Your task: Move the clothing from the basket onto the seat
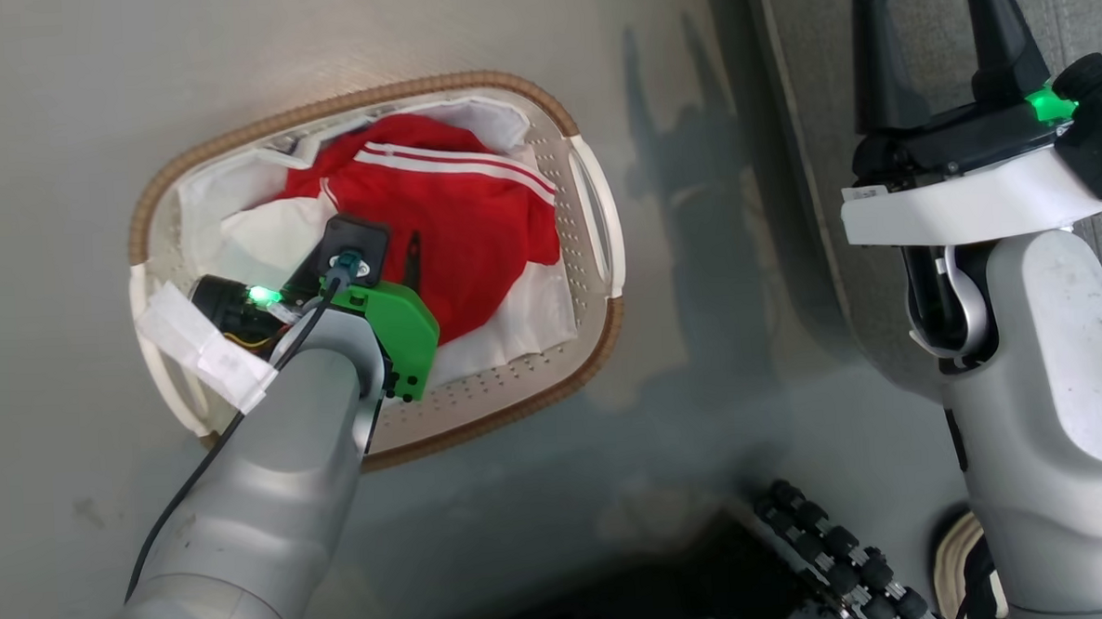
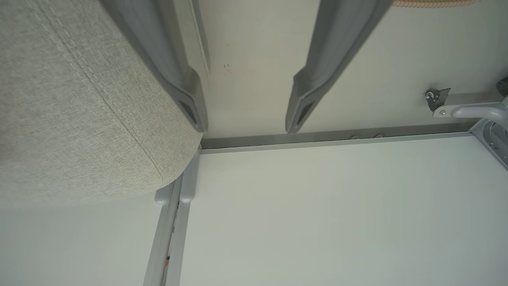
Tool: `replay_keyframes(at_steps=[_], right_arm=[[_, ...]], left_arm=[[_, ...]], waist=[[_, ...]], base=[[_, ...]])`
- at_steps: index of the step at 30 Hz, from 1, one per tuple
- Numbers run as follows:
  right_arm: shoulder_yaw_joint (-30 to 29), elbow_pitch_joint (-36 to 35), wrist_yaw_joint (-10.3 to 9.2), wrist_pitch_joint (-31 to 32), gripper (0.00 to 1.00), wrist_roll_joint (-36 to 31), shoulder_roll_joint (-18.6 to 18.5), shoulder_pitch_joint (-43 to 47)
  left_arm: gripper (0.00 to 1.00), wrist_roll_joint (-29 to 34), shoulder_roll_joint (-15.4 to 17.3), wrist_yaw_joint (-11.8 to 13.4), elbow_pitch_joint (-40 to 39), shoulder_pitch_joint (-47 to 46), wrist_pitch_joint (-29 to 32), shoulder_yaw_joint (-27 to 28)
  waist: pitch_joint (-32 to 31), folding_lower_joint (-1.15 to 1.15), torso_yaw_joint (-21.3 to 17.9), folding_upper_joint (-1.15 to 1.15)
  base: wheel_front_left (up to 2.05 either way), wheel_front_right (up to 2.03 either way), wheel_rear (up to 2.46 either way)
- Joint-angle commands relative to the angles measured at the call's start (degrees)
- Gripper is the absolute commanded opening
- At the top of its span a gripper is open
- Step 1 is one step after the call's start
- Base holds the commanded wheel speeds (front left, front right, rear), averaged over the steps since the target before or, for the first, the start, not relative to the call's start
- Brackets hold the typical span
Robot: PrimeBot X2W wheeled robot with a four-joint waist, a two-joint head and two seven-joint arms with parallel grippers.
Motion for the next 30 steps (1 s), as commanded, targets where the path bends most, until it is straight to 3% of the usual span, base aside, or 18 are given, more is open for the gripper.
replay_keyframes(at_steps=[1, 6, 14, 20, 21, 22, 23, 30], right_arm=[[-0.28, -0.39, -0.08, -0.27, 1.00, -0.17, 0.12, -0.95], [-0.38, -0.79, -0.08, -0.27, 1.00, 0.22, 0.29, -1.15], [-0.14, -0.92, -0.08, -0.27, 1.00, 0.72, 0.56, -0.84], [0.11, -1.42, -0.08, -0.27, 1.00, 1.47, 0.60, -1.88], [0.04, -1.52, -0.08, -0.27, 1.00, 1.58, 0.61, -2.00], [-0.09, -1.67, -0.08, -0.27, 1.00, 1.68, 0.60, -2.08], [-0.18, -1.75, -0.08, -0.27, 1.00, 1.71, 0.60, -2.10], [-0.68, -1.30, -0.08, -0.27, 1.00, 1.82, 0.58, -1.90]], left_arm=[[1.00, -0.55, 0.49, 1.29, 1.01, -1.32, 0.98, -0.45], [1.00, -2.20, 0.47, 4.68, 3.80, -3.43, 4.02, -1.95], [1.00, -5.20, 0.48, 6.79, 4.83, -4.38, 5.35, -3.14], [1.00, -5.93, 0.48, 6.69, 5.87, -5.18, 5.08, -4.91], [0.68, -5.96, 0.47, 6.51, 6.12, -5.27, 4.98, -5.15], [0.13, -5.78, 0.47, 6.19, 6.38, -5.42, 4.86, -5.49], [0.00, -5.82, 0.48, 6.13, 6.52, -5.52, 4.86, -5.64], [0.00, -6.74, 0.48, 4.92, 7.07, -5.55, 2.35, -6.43]], waist=[[3.81, -0.01, -2.56, 0.00], [5.50, -0.01, -3.57, 0.00], [6.64, -0.01, -4.28, 0.00], [7.57, -0.01, -4.78, 0.00], [7.69, -0.01, -4.79, 0.00], [7.81, -0.01, -4.76, 0.00], [7.88, -0.01, -4.72, 0.00], [6.96, -0.01, -4.12, 0.00]], base=[[0.00, 0.00, 0.00], [0.00, 0.00, 0.00], [0.00, 0.00, 0.00], [0.00, 0.00, 0.00], [0.00, 0.00, 0.00], [0.00, 0.00, 0.00], [0.00, 0.00, 0.00], [0.00, 0.00, 0.00]])
